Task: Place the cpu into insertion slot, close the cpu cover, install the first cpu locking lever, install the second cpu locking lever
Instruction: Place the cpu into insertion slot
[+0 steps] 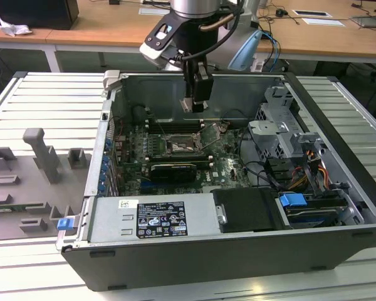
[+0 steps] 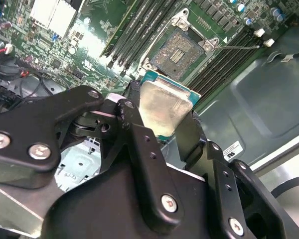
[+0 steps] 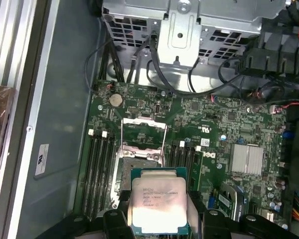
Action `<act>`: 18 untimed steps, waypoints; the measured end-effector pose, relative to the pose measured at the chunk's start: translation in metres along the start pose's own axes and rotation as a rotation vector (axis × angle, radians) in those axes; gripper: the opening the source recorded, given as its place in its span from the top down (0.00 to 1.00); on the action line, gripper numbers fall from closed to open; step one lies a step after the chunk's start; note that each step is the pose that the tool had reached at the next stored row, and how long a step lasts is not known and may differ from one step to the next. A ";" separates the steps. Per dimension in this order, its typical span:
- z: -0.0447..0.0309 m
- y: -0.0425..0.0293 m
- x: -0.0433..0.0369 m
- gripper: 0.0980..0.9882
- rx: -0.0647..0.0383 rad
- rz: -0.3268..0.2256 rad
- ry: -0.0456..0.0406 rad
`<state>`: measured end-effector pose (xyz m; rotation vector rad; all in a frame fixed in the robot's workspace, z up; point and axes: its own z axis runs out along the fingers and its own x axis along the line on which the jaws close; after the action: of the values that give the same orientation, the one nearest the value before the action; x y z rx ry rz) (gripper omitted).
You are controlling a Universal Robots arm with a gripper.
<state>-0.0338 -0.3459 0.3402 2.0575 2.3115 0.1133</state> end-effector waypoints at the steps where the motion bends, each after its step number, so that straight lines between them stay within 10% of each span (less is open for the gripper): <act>1: 0.0003 -0.0001 0.0000 0.52 0.000 0.010 -0.0008; 18: 0.0151 -0.0022 -0.0001 0.52 -0.001 0.079 -0.0066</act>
<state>-0.0348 -0.3459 0.3249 2.1453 2.2265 0.1106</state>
